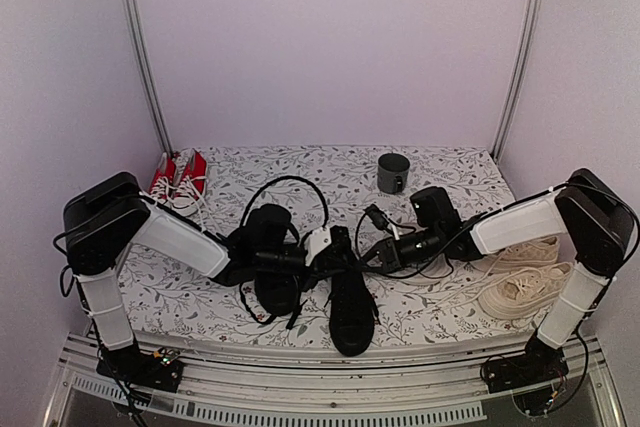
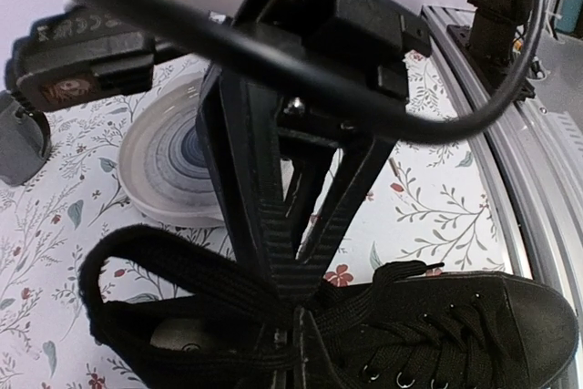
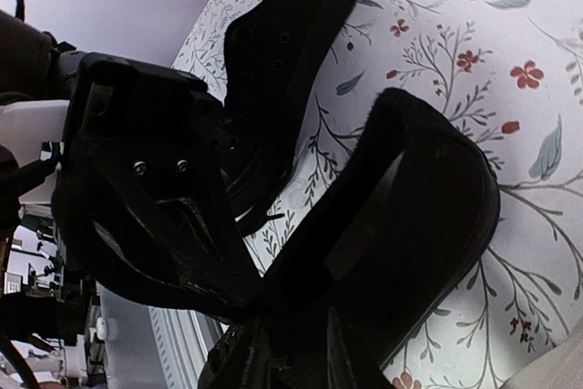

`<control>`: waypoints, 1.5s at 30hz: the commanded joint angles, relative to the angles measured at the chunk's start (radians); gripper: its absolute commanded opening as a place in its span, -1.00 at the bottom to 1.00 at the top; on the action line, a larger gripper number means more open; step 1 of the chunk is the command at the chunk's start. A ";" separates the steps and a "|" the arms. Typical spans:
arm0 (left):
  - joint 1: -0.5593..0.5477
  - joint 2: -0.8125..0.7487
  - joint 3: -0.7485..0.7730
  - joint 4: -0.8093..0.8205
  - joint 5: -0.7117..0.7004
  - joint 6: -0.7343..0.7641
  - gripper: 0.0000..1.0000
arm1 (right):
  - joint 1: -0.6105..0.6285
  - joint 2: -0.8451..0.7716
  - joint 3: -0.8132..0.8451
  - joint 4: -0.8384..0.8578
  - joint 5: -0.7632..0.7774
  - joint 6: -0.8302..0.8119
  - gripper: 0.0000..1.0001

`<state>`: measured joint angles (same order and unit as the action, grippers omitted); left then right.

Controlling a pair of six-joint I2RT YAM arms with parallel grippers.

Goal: Tie the shoes
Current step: Pass from the right arm to the left, then pass from the left arm to the right

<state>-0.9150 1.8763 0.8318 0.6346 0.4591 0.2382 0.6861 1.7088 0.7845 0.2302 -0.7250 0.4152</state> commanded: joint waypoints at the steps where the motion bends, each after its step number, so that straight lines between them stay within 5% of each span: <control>1: 0.012 -0.012 -0.020 0.043 -0.012 -0.005 -1.00 | 0.000 0.015 0.011 0.060 -0.061 0.004 -0.67; 5: 0.015 -0.012 -0.020 0.045 -0.013 -0.006 -1.00 | 0.000 0.015 0.002 0.067 -0.087 0.010 -0.96; 14: 0.020 -0.016 -0.031 0.050 -0.016 0.011 -0.97 | 0.000 -0.064 -0.021 0.072 -0.107 0.019 -0.98; 19: 0.034 -0.044 -0.047 0.037 0.060 0.071 -0.56 | 0.001 -0.075 -0.024 0.072 -0.102 0.030 -0.98; 32: 0.057 -0.021 0.054 -0.227 0.243 0.278 0.01 | 0.001 -0.075 -0.020 0.072 -0.102 0.036 -0.98; 45: 0.056 0.039 0.099 -0.141 0.103 0.247 -0.30 | 0.002 -0.083 -0.021 0.069 -0.108 0.037 -0.98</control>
<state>-0.8692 1.8942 0.9146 0.4583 0.5854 0.4824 0.6861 1.6577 0.7723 0.2794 -0.8188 0.4526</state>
